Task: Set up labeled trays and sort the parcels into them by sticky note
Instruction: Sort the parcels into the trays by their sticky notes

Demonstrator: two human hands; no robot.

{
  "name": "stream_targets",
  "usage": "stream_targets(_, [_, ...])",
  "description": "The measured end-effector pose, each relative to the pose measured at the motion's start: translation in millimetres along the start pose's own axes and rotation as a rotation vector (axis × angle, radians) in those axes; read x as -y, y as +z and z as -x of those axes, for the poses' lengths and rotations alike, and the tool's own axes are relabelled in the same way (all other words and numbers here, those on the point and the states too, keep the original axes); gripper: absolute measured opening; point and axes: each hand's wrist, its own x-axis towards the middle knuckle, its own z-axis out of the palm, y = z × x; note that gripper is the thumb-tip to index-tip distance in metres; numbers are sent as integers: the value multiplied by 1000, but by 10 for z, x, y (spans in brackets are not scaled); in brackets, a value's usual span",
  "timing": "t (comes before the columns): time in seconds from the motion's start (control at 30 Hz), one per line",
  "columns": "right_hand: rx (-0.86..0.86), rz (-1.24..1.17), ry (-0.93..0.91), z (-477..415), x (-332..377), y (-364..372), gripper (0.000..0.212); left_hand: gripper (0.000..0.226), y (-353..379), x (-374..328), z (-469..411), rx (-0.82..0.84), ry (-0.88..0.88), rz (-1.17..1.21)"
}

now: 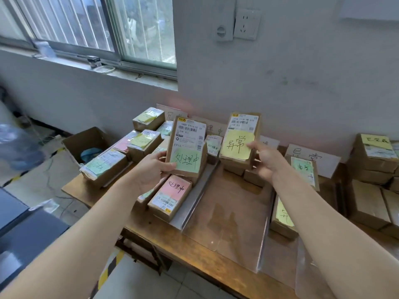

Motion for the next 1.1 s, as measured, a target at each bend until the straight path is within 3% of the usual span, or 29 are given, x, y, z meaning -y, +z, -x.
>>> stream_targets(0.23, [31,25,14,-45,-62,429,6,28,-647,-56,-77,-59,16,131])
stream_targets(0.5, [-54,-70,-23,-88,-174,951,7,16,-1343,-107,-384,-110,-105,114])
stream_targets(0.67, [-116,-104,0,-120,-399,1365,33,16,-1705,-253,-690,-27,-118,56])
stream_targets(0.87, [-179,-132,-23,-61,-437,1432,20,20,-1658,-247,-1216,117,-168,-70])
stream_targets(1.1, [-235,-133,-36,33,-398,1295,32,4,-1289,-129,-1692,84,-219,-207])
